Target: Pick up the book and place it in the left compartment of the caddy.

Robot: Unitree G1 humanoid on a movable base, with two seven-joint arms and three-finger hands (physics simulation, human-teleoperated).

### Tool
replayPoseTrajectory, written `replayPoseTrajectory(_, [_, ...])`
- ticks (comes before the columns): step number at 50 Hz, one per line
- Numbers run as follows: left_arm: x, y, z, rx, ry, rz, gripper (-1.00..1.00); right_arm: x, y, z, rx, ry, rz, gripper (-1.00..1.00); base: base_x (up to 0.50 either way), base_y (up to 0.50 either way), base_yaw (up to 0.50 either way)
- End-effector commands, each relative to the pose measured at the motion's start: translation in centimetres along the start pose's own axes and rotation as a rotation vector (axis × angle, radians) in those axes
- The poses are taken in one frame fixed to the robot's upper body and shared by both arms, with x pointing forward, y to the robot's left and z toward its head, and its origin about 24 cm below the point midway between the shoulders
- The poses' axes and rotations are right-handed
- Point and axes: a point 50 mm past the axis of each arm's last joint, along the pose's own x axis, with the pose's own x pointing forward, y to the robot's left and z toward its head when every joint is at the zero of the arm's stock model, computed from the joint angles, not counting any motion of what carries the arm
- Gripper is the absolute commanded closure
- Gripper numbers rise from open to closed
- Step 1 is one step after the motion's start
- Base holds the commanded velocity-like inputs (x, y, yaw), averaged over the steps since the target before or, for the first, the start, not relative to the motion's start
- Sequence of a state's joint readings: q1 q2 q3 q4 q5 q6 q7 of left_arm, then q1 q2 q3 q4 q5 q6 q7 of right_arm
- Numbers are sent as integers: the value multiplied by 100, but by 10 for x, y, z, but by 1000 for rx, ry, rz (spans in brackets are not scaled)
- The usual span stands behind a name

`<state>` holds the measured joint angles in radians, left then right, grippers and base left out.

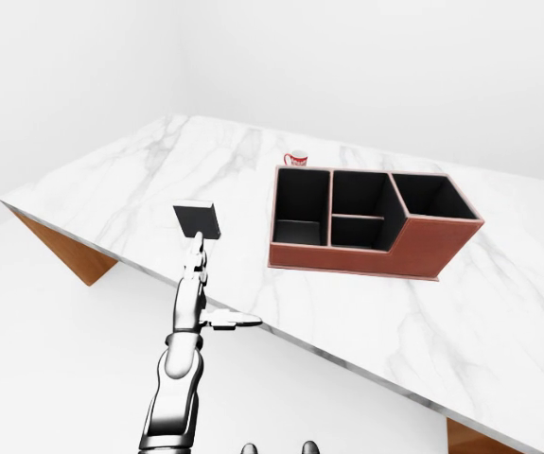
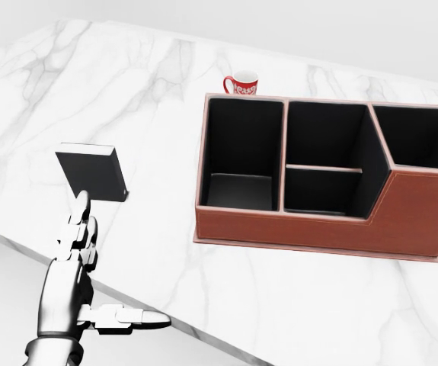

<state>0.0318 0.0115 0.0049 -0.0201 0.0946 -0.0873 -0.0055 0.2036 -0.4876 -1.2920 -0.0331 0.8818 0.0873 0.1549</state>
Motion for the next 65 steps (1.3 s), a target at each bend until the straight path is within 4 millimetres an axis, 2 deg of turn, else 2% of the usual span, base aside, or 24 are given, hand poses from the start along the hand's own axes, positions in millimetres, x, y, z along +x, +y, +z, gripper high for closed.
replayPoseTrajectory(1, [0, 0, -1, 1, 5, -1, -100, 0, -1, -4, 1, 14, 2, -100, 0, 0, 0])
replayPoseTrajectory(37, [0, 0, 2, 2, -8, 1, -100, -1, 0, 0, -5, 2, 8, -100, 16, 8, 0])
replayPoseTrajectory(65, [-1, 2, 2, 4, -10, 19, -100, -1, 0, -4, -11, 17, 11, -100, 18, 9, 0])
